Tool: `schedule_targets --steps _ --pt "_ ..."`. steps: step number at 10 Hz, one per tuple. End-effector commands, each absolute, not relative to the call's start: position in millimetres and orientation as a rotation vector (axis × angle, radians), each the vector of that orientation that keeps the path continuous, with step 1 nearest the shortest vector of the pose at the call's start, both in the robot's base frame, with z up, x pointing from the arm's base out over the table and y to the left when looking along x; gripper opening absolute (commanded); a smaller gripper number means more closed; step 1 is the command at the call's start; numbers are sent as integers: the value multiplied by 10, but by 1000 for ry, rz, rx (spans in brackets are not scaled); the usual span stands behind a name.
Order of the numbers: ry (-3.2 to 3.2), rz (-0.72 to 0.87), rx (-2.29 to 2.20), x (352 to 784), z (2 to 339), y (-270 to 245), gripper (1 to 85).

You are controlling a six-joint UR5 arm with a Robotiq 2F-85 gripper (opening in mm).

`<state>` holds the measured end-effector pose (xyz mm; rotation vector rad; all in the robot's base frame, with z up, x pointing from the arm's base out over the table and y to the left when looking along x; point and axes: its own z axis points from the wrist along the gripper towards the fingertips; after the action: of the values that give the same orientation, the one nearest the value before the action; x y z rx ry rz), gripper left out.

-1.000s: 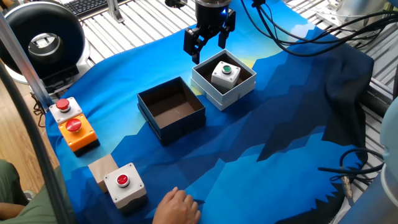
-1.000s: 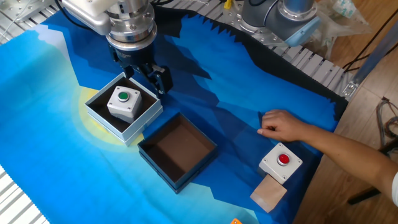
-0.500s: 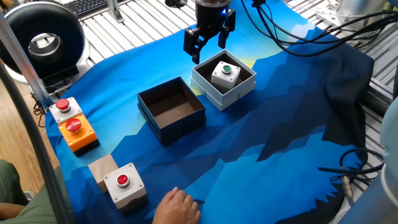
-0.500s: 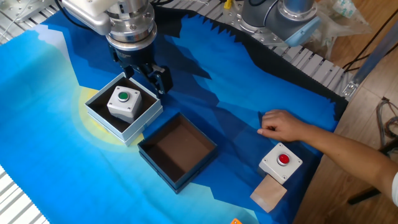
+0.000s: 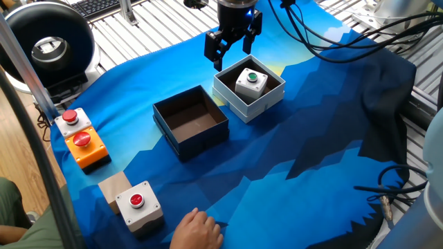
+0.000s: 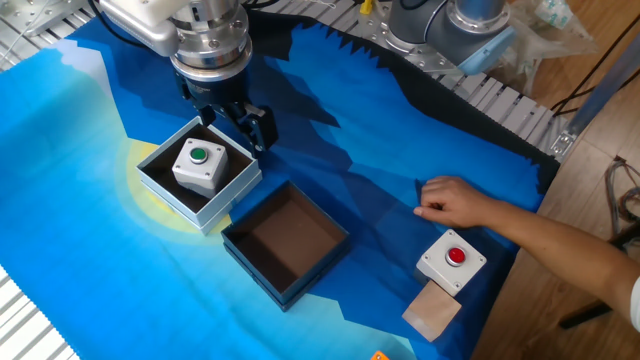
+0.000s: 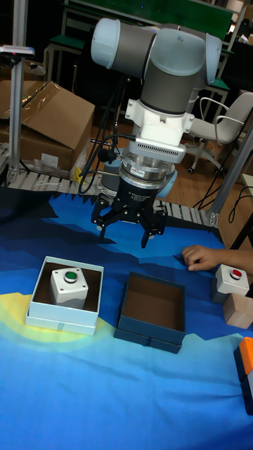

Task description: Move an object from one box to another

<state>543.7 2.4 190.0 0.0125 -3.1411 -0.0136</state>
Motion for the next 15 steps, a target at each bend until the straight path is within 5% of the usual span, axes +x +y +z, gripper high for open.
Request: schedule_targets --steps 1,15 --pt "-3174 -47 167 5529 1902 107 10" --pt "-3222 -74 298 5463 1641 -94 10"
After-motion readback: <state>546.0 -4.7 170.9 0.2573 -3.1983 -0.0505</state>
